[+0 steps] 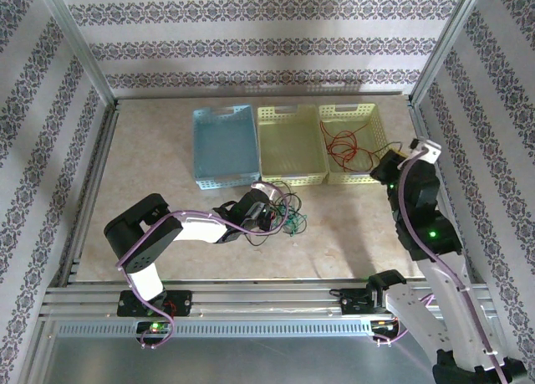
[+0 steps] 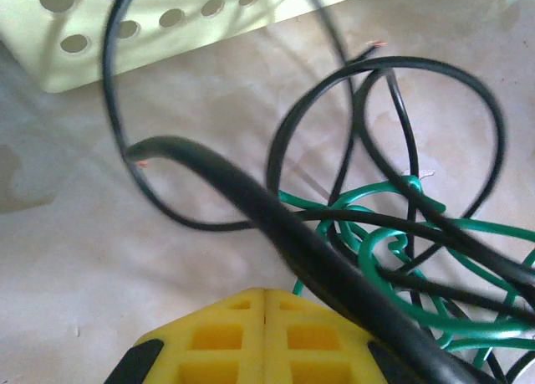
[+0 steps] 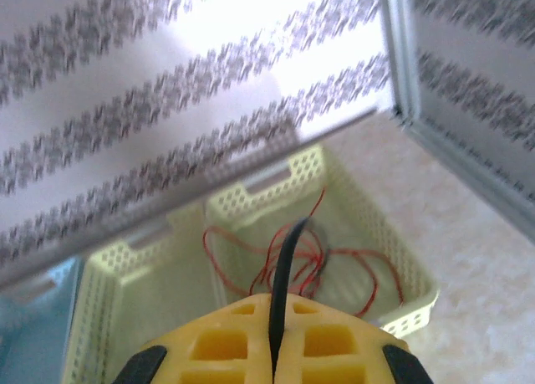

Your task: Untangle the cables

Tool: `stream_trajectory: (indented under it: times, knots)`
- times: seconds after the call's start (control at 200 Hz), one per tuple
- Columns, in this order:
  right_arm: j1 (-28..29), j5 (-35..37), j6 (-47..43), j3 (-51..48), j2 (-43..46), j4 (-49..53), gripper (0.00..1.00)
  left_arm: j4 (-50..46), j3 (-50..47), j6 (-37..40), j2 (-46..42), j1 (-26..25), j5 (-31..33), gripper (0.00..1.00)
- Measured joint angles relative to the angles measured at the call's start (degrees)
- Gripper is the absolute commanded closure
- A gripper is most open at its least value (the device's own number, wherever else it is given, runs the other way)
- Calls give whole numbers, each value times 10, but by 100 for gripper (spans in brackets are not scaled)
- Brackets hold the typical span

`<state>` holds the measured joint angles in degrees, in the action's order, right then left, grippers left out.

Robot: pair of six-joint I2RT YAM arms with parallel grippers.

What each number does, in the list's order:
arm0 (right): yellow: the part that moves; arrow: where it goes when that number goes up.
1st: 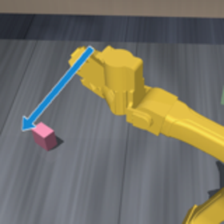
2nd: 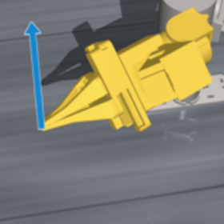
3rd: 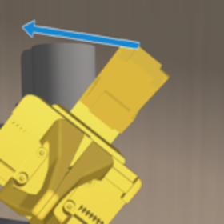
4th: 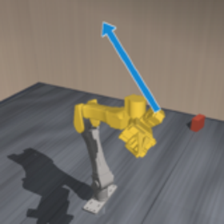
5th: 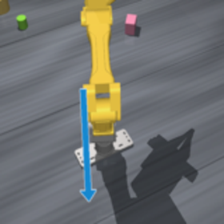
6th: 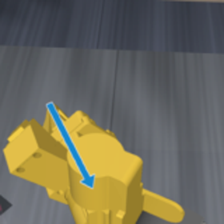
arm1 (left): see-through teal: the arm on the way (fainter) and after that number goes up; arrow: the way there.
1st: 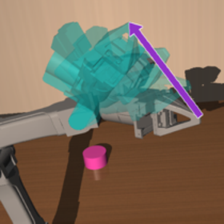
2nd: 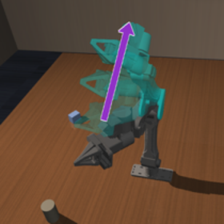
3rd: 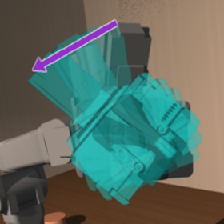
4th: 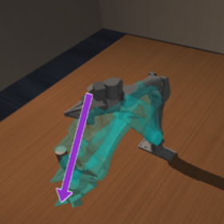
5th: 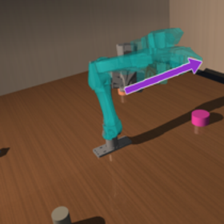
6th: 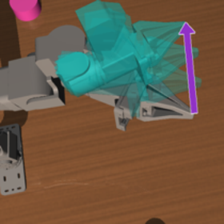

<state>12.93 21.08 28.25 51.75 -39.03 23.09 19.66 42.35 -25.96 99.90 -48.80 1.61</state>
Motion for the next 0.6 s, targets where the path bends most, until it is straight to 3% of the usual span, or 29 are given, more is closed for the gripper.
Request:
stream_trajectory:
  times: [0.185,0.6]
  knots:
    - [-16,12,-17,42,-4,-18,100,0,-5,0,0,0,2,100]
    - [-16,-153,-27,160,-184,-76,100,0,-22,0,-26,0,0,100]
